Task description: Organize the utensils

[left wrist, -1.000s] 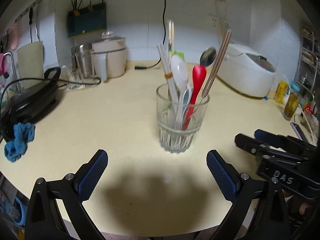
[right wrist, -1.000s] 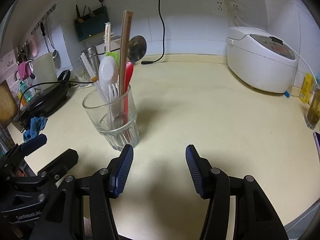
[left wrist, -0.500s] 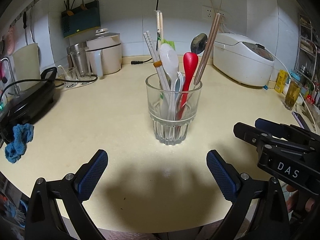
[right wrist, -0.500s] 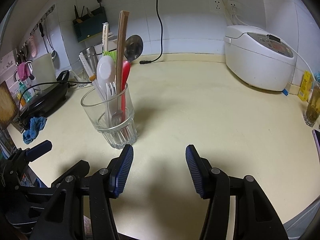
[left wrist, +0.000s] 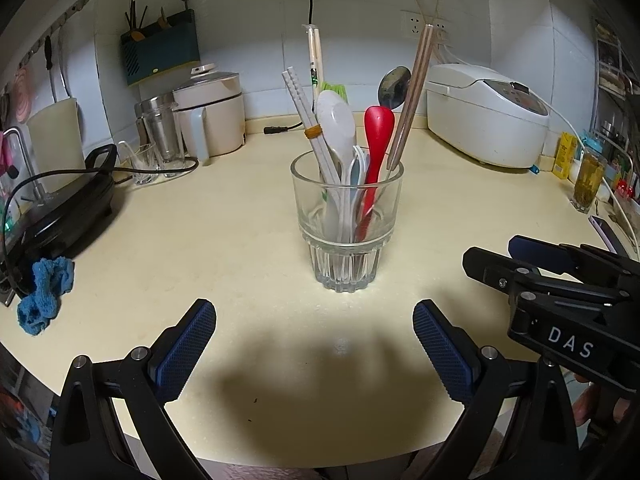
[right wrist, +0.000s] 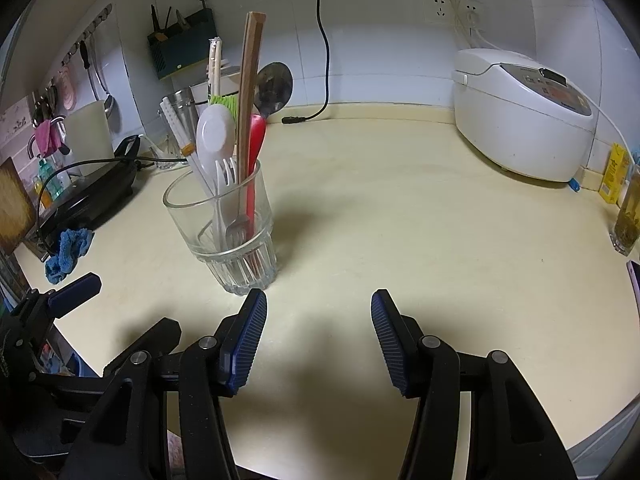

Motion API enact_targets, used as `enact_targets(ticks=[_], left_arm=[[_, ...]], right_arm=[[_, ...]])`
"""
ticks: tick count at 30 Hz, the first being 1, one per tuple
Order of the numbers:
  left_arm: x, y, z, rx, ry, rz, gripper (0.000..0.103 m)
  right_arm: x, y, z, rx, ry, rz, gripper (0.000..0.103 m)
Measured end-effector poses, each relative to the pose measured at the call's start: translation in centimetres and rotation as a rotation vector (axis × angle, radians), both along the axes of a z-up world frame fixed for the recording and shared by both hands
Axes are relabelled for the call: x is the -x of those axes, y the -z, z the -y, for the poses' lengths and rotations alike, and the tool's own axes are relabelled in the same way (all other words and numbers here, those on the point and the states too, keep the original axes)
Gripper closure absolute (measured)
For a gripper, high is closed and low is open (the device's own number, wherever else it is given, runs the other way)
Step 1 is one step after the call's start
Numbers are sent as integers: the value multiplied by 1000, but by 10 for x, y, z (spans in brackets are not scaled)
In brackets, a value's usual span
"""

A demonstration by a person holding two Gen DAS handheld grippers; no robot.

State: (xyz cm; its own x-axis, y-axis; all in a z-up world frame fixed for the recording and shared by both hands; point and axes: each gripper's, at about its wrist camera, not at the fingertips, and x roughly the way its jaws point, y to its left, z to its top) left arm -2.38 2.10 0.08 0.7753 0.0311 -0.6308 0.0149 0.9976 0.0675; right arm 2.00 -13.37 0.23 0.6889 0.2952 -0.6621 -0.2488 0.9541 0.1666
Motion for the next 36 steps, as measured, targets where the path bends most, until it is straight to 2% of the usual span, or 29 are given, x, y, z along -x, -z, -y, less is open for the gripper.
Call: enact_targets(ticks=[27, 36], left_arm=[[-1, 7, 7, -33, 44, -8, 3], [-1, 10, 9, -33, 76, 1, 7]], right_arm=[[-5, 12, -5, 1, -14, -36, 48], [-11, 17, -3, 2, -14, -48, 48]])
